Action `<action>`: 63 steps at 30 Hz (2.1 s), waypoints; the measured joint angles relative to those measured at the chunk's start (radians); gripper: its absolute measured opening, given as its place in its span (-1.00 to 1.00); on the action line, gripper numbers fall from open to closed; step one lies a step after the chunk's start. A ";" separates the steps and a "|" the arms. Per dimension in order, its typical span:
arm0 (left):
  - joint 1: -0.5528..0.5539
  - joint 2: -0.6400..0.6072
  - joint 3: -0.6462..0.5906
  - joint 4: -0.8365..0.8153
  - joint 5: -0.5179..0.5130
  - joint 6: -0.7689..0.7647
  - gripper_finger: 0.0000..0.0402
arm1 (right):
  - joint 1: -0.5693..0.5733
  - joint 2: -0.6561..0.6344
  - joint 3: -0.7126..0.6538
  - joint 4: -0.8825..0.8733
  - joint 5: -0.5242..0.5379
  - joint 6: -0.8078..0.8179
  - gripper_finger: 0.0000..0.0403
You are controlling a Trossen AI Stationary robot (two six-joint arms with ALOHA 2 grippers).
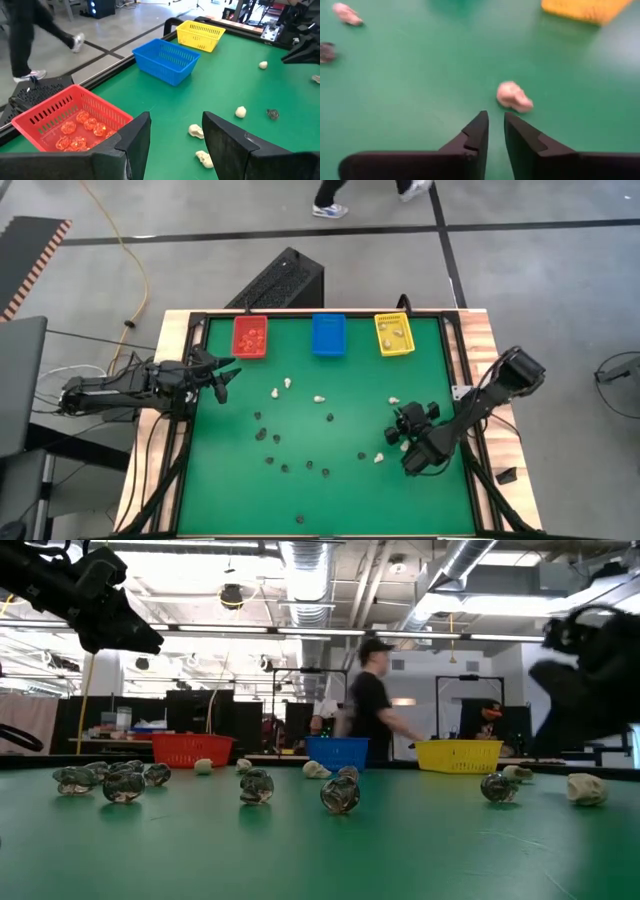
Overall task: Sort Halloween decoration
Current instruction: Put the white skull toy into the yellow bin
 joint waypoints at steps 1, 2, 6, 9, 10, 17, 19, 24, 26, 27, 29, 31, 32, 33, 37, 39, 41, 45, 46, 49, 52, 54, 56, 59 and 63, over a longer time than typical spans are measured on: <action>0.000 0.000 0.000 0.000 0.000 0.000 -0.16 | 0.000 -0.019 0.000 0.000 0.019 -0.038 -0.50; 0.000 0.000 0.000 0.000 0.000 0.000 -0.16 | 0.000 -0.034 0.000 0.001 0.035 -0.066 -0.47; 0.000 0.000 0.000 0.000 0.000 0.000 -0.16 | -0.020 -0.057 0.000 0.001 0.058 -0.143 -0.26; 0.000 0.000 0.000 0.000 0.000 0.000 -0.16 | -0.053 -0.050 0.000 -0.016 0.059 -0.199 0.01; 0.000 0.000 0.000 0.000 0.000 0.000 -0.16 | -0.068 -0.050 -0.002 -0.023 0.061 -0.205 0.10; 0.000 0.000 0.000 0.000 0.001 0.000 -0.16 | -0.151 -0.051 -0.092 0.091 0.107 -0.140 0.45; 0.000 0.000 0.000 0.000 0.001 0.001 -0.16 | -0.150 -0.051 -0.140 0.204 0.121 -0.138 0.46; 0.000 0.000 0.000 0.000 0.001 0.001 -0.16 | -0.137 -0.051 -0.257 0.453 0.120 -0.137 0.46; 0.000 0.000 0.000 0.001 0.001 0.001 -0.16 | -0.139 -0.051 -0.292 0.507 0.119 -0.138 0.46; 0.000 0.000 0.000 0.001 0.001 0.001 -0.16 | -0.143 -0.051 -0.304 0.530 0.116 -0.144 0.47; 0.000 0.000 0.000 0.001 0.001 0.001 -0.16 | -0.145 -0.045 -0.324 0.590 0.100 -0.195 0.47; 0.000 0.000 0.000 0.001 0.001 0.001 -0.16 | -0.145 -0.027 -0.336 0.641 0.095 -0.254 0.47; 0.000 0.000 0.000 0.001 0.001 0.001 -0.16 | -0.144 -0.011 -0.336 0.659 0.097 -0.280 0.47; 0.000 0.000 0.000 0.001 0.001 0.001 -0.16 | -0.144 0.007 -0.336 0.676 0.102 -0.302 0.46; 0.000 0.000 0.000 0.001 -0.002 0.001 -0.16 | -0.162 0.083 -0.317 0.691 0.095 -0.302 0.41; 0.000 0.000 0.000 0.001 -0.003 0.001 -0.16 | -0.174 0.118 -0.305 0.687 0.098 -0.290 0.35; 0.000 0.000 0.000 0.001 -0.004 0.001 -0.16 | -0.179 0.143 -0.290 0.682 0.100 -0.287 0.25; 0.000 0.000 0.000 0.001 -0.004 0.001 -0.16 | -0.182 0.157 -0.254 0.643 0.103 -0.273 -0.03; 0.000 0.000 0.000 0.001 -0.004 0.001 -0.16 | -0.182 0.154 -0.246 0.630 0.102 -0.271 -0.11; 0.000 0.000 0.000 0.001 -0.004 0.001 -0.16 | -0.183 0.135 -0.227 0.596 0.073 -0.268 -0.35; 0.000 0.000 0.000 0.001 -0.005 0.001 -0.16 | -0.183 0.115 -0.220 0.578 0.062 -0.269 -0.40; 0.000 0.000 0.000 0.000 -0.005 0.001 -0.16 | -0.183 0.097 -0.220 0.573 0.058 -0.269 -0.40; 0.000 0.000 0.000 0.000 -0.005 0.001 -0.16 | -0.183 0.077 -0.220 0.569 0.061 -0.271 -0.40; 0.000 0.000 0.000 0.000 -0.006 0.001 -0.16 | -0.184 0.034 -0.221 0.560 0.054 -0.271 -0.40; 0.000 0.000 0.000 0.002 -0.007 0.015 -0.16 | -0.212 -0.044 -0.219 0.535 0.056 -0.300 -0.40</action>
